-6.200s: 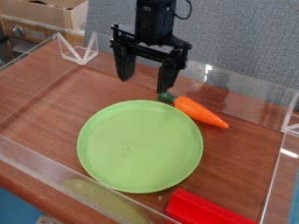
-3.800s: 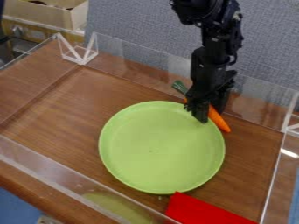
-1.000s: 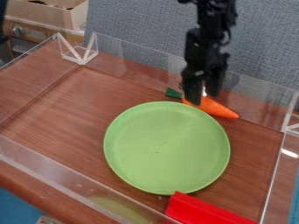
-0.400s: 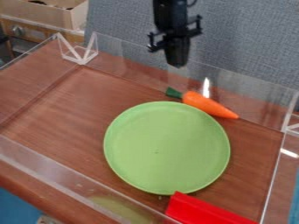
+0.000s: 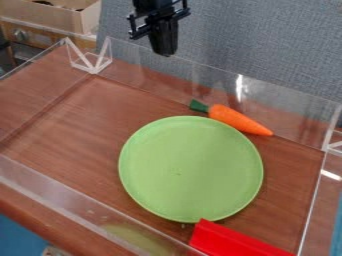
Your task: Put the carrot on the left side
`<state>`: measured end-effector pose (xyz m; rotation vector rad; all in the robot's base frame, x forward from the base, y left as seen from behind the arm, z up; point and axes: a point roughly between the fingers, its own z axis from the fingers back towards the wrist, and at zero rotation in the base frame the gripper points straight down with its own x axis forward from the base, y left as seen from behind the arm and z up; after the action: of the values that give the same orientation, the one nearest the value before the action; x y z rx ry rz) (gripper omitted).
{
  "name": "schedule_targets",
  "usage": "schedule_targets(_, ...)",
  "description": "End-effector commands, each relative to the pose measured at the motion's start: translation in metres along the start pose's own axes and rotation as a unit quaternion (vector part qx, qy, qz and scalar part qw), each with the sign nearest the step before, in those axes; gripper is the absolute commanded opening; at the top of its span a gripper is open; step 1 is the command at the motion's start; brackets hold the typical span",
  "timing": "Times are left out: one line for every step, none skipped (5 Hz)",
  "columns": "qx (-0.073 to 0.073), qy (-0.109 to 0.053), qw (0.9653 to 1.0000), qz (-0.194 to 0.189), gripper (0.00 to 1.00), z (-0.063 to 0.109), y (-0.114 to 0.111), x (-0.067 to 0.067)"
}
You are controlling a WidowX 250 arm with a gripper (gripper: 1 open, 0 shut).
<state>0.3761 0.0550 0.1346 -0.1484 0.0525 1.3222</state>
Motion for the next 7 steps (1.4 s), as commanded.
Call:
schedule_targets(-0.039,-0.025,0.9984,0.033,0.00,0.033,-0.001,-0.002)
schedule_targets(-0.034,-0.022,0.9987,0.032,0.00,0.032,-0.004,-0.016)
schedule_targets(-0.028,-0.018,0.9989,0.032,0.00,0.030,-0.008,-0.031)
schedule_targets(-0.021,-0.020,0.9986,0.044,0.00,0.030,-0.004,-0.037)
schedule_targets(-0.015,-0.020,0.9983,0.053,0.00,0.029,-0.007,-0.041)
schedule_targets(-0.007,-0.019,0.9980,0.060,1.00,0.021,-0.011,-0.048)
schedule_targets(0.004,-0.019,0.9993,0.033,0.00,0.021,-0.018,-0.042)
